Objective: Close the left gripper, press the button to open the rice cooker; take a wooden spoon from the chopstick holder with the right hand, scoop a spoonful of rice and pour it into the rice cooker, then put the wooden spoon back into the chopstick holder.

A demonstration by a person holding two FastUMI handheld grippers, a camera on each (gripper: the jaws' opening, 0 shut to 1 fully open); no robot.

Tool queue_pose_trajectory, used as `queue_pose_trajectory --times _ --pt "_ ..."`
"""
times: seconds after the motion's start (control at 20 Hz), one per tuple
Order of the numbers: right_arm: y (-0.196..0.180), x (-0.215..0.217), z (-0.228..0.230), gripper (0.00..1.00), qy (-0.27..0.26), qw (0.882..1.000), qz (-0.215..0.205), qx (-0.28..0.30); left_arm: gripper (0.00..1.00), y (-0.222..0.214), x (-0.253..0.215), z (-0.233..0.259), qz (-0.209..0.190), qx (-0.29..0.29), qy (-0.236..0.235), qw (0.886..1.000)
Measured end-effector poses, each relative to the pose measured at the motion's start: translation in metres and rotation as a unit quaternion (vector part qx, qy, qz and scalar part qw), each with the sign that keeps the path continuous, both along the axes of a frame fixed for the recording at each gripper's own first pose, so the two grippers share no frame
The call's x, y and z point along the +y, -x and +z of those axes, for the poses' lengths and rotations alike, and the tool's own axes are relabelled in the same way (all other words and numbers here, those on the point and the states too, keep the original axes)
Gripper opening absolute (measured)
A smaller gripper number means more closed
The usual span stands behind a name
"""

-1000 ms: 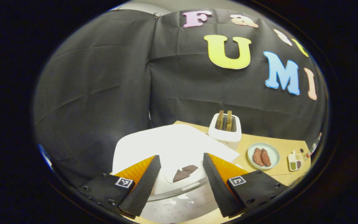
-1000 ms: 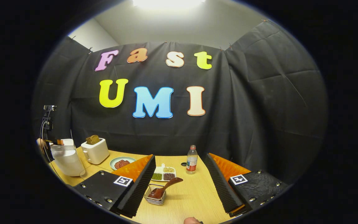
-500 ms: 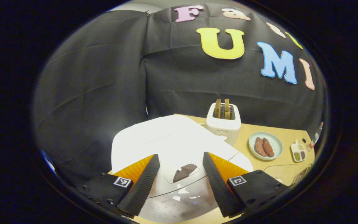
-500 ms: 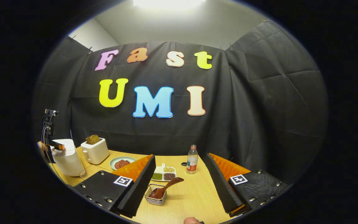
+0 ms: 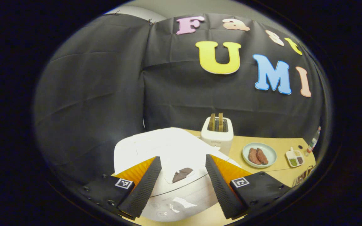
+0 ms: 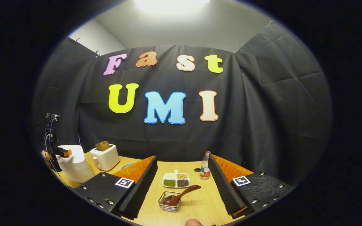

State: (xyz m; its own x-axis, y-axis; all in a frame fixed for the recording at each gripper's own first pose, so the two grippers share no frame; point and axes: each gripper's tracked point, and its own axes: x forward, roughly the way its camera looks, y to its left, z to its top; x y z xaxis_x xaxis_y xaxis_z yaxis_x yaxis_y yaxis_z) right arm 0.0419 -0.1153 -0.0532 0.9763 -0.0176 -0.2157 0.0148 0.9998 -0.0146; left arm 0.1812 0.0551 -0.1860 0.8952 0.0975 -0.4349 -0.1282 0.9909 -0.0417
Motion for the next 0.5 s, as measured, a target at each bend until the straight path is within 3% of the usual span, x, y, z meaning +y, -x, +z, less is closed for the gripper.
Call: queue_pose_trajectory --times 0.25,0.5 --pt "-0.007 0.031 0.015 0.98 -0.01 1.0 0.023 -0.017 0.95 0.034 -0.013 0.085 -0.036 -0.094 -0.009 0.995" --pt "-0.01 0.053 0.029 0.98 -0.025 0.998 0.037 -0.037 0.98 0.077 -0.013 0.138 -0.048 -0.141 0.007 0.989"
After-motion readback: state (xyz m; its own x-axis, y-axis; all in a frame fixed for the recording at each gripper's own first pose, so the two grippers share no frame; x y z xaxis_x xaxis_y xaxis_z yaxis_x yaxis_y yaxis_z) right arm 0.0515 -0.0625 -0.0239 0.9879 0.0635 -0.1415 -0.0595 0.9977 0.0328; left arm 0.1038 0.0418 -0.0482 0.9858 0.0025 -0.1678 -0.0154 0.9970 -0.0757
